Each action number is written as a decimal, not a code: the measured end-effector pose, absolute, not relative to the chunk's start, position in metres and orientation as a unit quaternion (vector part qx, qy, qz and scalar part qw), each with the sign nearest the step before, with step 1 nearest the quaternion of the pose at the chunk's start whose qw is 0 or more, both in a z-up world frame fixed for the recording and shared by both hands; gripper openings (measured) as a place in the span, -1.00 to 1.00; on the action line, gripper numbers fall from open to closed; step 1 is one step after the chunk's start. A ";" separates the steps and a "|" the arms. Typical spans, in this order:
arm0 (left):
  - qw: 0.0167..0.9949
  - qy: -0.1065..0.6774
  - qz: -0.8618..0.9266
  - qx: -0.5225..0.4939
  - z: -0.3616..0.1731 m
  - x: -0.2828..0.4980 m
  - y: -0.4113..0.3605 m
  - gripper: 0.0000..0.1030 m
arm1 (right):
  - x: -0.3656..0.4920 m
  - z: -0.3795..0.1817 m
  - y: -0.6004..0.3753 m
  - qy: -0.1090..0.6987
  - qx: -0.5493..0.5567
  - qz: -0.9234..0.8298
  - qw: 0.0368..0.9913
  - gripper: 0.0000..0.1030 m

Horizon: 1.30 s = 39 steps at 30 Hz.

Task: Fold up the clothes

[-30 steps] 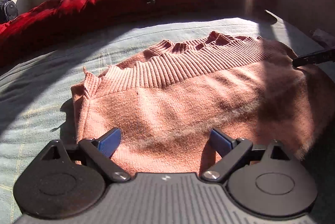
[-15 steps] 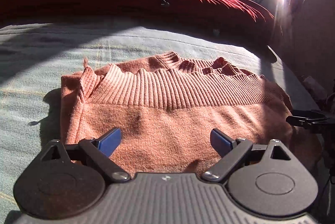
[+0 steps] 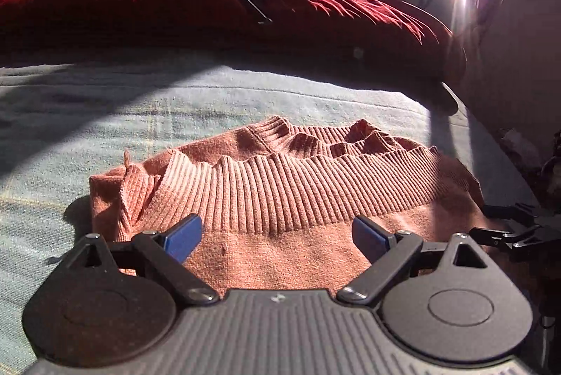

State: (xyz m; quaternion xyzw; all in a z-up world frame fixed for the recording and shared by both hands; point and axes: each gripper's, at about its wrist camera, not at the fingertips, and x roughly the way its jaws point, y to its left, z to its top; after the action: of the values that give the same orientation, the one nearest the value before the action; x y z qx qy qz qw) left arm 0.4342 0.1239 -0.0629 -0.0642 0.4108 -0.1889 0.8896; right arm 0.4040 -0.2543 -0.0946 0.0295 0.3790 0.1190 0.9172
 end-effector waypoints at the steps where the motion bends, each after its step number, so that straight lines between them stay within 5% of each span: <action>1: 0.887 0.422 -0.173 -0.067 -0.070 0.443 0.124 0.79 | 0.403 -0.094 -0.255 0.379 0.031 0.120 0.917 1.00; 5: 0.896 0.437 -0.073 -0.019 -0.078 0.456 0.128 0.78 | 0.403 -0.095 -0.254 0.379 0.027 0.120 0.917 1.00; 12: 0.905 0.400 -0.141 -0.024 -0.040 0.384 0.123 0.78 | 0.393 -0.090 -0.254 0.377 0.018 0.130 0.917 1.00; 29: 0.895 0.428 -0.123 -0.015 -0.053 0.276 0.137 0.79 | 0.333 -0.062 -0.258 0.380 -0.035 0.160 0.911 1.00; 39: 0.898 0.427 -0.100 -0.036 -0.058 0.277 0.146 0.79 | 0.287 -0.074 -0.272 0.410 0.061 0.194 0.889 1.00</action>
State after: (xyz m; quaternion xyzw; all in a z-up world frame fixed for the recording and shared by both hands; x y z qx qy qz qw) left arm 0.2768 0.1456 -0.0580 -0.0360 0.4269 -0.0997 0.8981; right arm 0.2867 -0.2718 -0.0738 0.0606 0.4100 0.1940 0.8892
